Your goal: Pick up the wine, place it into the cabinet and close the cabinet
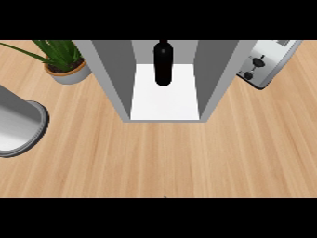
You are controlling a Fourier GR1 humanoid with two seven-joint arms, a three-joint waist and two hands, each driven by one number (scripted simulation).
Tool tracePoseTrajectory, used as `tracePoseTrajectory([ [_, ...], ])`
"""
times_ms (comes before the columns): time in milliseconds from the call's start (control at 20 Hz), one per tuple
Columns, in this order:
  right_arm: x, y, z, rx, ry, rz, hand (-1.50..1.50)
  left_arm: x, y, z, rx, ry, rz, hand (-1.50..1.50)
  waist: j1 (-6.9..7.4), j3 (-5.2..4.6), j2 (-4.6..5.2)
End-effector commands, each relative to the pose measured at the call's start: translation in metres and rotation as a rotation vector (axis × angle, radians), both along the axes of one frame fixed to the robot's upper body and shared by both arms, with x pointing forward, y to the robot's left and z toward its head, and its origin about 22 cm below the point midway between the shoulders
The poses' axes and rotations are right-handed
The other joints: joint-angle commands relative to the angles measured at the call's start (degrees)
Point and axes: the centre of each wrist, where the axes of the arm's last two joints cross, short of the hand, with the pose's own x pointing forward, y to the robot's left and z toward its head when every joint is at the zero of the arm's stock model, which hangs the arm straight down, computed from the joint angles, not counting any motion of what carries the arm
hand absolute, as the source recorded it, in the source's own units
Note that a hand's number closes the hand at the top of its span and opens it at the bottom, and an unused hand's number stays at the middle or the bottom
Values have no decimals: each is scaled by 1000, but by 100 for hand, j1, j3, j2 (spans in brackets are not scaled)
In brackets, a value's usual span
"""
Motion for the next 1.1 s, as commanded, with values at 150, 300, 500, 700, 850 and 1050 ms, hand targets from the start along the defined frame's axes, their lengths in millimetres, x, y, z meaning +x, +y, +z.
tracePoseTrajectory([
  [150, -15, 35, 14, 18, -155, 57, 150, -4, 3, 8, -36, -4, -26, -150, 124, 2, 20],
  [300, -17, 42, 18, 28, -160, 25, 150, 6, 14, 3, -52, 6, -43, -150, 87, -8, 22],
  [500, 2, 56, 21, -10, -190, 1, 150, 17, 5, 16, -70, 12, -64, -150, 86, 1, 65],
  [700, 16, 64, 27, 11, -160, 19, 150, 13, 5, -1, -81, -6, -80, -150, 196, -4, 83],
  [850, 33, 69, 38, 31, -142, 2, 150, 13, 4, 9, -77, 11, -87, -150, 265, -1, 91],
  [1050, 62, 91, 59, 41, -177, -14, 150, 16, 4, 16, -86, 3, -76, -150, 295, 4, 90],
])
